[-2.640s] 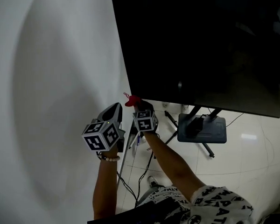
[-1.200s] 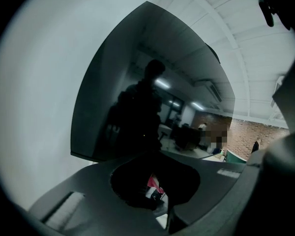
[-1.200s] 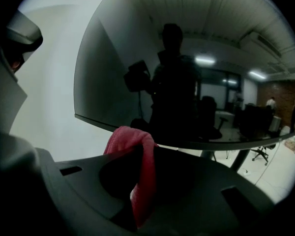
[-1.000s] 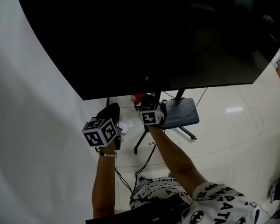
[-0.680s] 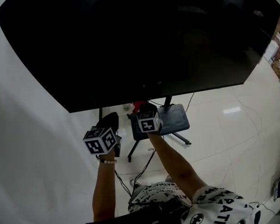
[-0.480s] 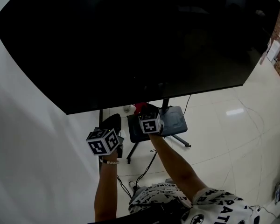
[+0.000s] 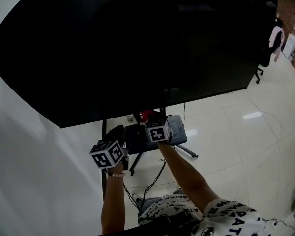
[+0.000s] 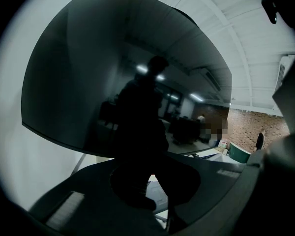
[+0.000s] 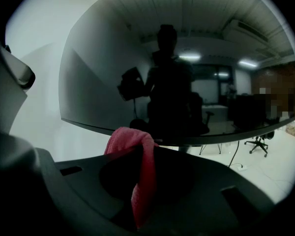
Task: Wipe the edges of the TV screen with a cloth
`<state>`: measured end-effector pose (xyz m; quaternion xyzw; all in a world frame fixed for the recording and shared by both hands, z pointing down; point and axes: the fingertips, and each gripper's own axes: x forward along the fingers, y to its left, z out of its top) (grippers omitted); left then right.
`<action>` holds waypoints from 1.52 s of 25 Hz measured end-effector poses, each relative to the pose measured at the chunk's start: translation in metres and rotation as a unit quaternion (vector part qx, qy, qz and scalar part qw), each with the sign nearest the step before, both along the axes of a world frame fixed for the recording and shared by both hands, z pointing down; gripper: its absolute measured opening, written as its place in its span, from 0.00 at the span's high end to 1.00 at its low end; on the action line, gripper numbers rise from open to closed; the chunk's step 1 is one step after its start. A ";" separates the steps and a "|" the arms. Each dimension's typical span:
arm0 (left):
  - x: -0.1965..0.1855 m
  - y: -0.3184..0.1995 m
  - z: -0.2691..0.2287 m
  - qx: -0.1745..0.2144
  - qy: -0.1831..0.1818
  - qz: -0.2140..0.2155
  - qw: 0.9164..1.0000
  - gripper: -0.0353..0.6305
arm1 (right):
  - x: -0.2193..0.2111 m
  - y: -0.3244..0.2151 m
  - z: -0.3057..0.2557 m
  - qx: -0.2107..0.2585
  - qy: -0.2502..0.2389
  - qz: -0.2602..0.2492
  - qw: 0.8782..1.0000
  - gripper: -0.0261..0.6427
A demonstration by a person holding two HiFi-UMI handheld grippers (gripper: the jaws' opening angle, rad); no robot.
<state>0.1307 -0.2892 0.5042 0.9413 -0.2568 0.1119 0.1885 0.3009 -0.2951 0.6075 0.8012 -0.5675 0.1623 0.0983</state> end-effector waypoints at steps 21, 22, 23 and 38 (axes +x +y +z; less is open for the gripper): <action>0.109 0.073 0.018 0.007 -0.019 0.103 0.994 0.94 | 0.110 0.078 0.000 -0.018 0.004 0.060 0.998 0.88; 0.112 0.074 0.018 0.007 -0.018 0.109 0.994 0.94 | 0.116 0.082 -0.001 -0.019 0.005 0.067 0.998 0.88; 0.115 0.076 0.018 0.007 -0.017 0.114 0.993 0.94 | 0.122 0.088 -0.002 -0.020 0.007 0.074 0.997 0.88; 0.243 0.147 0.030 0.005 -0.010 0.124 0.992 0.94 | 0.262 0.182 0.017 -0.036 0.053 0.077 0.995 0.88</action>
